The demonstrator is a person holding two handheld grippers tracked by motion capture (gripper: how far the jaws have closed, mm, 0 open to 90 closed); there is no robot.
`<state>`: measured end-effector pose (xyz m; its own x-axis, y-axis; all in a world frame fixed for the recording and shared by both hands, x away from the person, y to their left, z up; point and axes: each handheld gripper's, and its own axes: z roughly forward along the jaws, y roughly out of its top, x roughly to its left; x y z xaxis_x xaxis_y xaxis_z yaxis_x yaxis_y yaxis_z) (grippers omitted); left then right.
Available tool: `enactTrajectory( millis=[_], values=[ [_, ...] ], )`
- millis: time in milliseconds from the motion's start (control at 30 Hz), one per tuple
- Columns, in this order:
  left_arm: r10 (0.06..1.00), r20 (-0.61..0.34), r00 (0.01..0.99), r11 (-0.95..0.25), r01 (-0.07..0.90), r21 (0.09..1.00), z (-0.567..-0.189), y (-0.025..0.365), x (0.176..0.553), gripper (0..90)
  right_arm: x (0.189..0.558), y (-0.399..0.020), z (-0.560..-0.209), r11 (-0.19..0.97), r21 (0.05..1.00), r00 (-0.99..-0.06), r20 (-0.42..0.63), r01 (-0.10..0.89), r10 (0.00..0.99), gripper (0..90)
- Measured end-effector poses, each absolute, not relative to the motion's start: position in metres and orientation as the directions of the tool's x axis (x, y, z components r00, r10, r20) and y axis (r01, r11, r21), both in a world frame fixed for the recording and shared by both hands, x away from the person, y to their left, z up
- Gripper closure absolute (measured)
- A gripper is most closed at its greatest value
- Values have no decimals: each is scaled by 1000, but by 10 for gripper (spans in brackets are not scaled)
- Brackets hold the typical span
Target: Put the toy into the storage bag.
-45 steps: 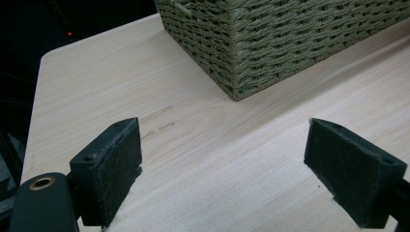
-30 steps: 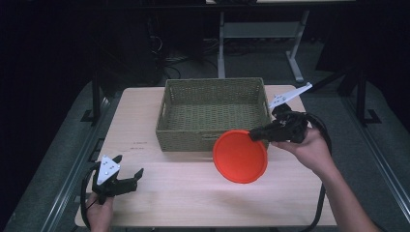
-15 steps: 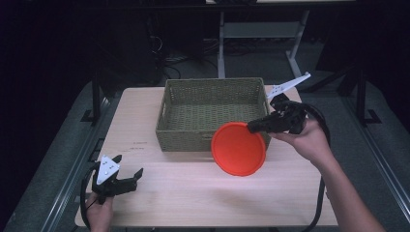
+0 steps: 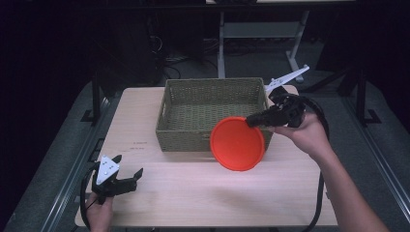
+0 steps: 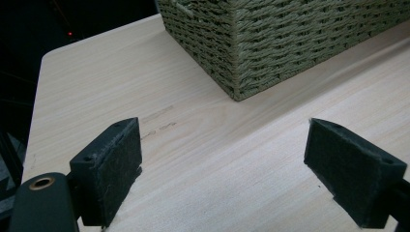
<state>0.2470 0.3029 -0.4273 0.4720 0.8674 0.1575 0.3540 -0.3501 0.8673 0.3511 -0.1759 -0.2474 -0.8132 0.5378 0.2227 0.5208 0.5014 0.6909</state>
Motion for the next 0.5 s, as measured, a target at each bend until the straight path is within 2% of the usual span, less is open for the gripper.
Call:
enactTrajectory(
  millis=[500],
  values=[
    [867, 155, 473, -349, 356, 867, -427, 303, 246, 128, 370, -168, -226, 490, 700, -806, 211, 520, 554, 822]
  ],
)
